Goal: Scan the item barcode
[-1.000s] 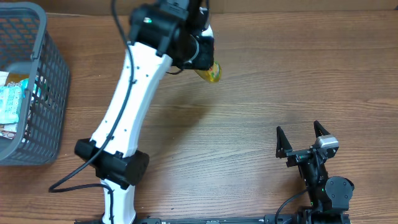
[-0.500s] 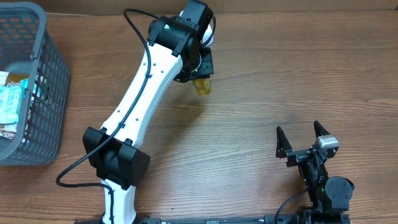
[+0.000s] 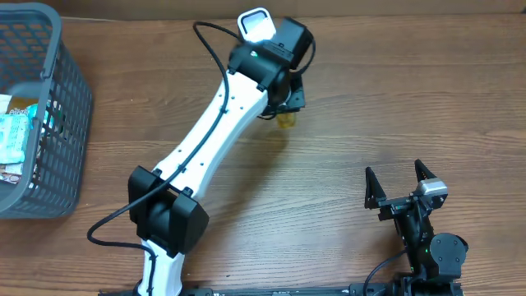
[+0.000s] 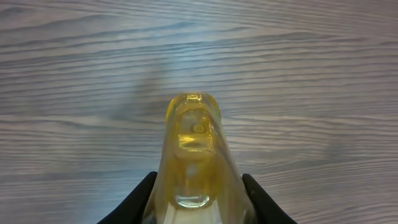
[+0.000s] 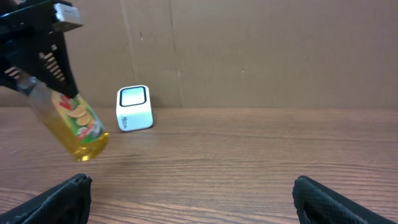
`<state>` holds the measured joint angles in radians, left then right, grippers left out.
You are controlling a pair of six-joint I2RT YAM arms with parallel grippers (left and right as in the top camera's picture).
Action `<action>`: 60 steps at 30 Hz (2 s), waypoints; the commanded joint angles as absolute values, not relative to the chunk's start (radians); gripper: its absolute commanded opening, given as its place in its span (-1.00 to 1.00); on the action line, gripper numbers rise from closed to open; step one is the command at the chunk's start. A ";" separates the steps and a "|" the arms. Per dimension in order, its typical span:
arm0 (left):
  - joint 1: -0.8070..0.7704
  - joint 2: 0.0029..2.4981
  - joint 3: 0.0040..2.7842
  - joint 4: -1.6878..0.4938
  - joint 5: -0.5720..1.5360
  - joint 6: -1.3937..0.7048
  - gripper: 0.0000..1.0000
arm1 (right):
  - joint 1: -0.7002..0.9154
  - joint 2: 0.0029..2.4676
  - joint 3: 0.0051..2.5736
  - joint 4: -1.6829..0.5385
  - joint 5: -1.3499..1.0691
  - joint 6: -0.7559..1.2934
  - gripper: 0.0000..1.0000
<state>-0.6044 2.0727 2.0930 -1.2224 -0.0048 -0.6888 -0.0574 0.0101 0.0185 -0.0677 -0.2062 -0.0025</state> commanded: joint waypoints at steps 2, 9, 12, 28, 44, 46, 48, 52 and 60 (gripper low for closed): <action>-0.659 2.124 2.094 -1.190 -0.030 -0.746 -0.92 | -0.060 0.003 0.008 -0.062 -0.212 0.001 1.00; -0.709 2.203 2.094 -1.147 -0.032 -0.745 -0.92 | -0.060 0.003 0.008 -0.062 -0.211 0.001 1.00; -0.709 2.209 2.094 -1.134 -0.033 -0.744 -0.92 | -0.060 0.003 0.008 -0.062 -0.211 0.001 1.00; -0.729 2.210 2.094 -1.053 -0.042 -0.579 -0.92 | -0.060 0.003 0.008 -0.062 -0.211 0.001 1.00; -0.734 2.247 2.094 -0.957 -0.085 -0.535 -0.87 | -0.060 0.003 0.008 -0.062 -0.211 0.001 1.00; -0.734 2.264 2.094 -0.956 -0.085 -0.535 -0.86 | -0.060 0.003 0.008 -0.062 -0.211 0.001 1.00; -0.734 2.281 2.094 -0.956 -0.086 -0.534 -0.83 | -0.060 0.003 0.008 -0.062 -0.211 0.001 1.00; -0.734 2.302 2.094 -0.957 -0.086 -0.534 -0.81 | -0.060 0.003 0.008 -0.062 -0.211 0.001 1.00; -0.733 2.302 2.095 -0.960 -0.086 -0.534 -0.57 | -0.060 0.003 0.008 -0.062 -0.212 0.001 1.00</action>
<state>-0.7269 2.2894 2.0876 -0.9562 -0.0689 -0.5468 -0.0574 0.0101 0.0185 -0.0677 -0.2066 -0.0032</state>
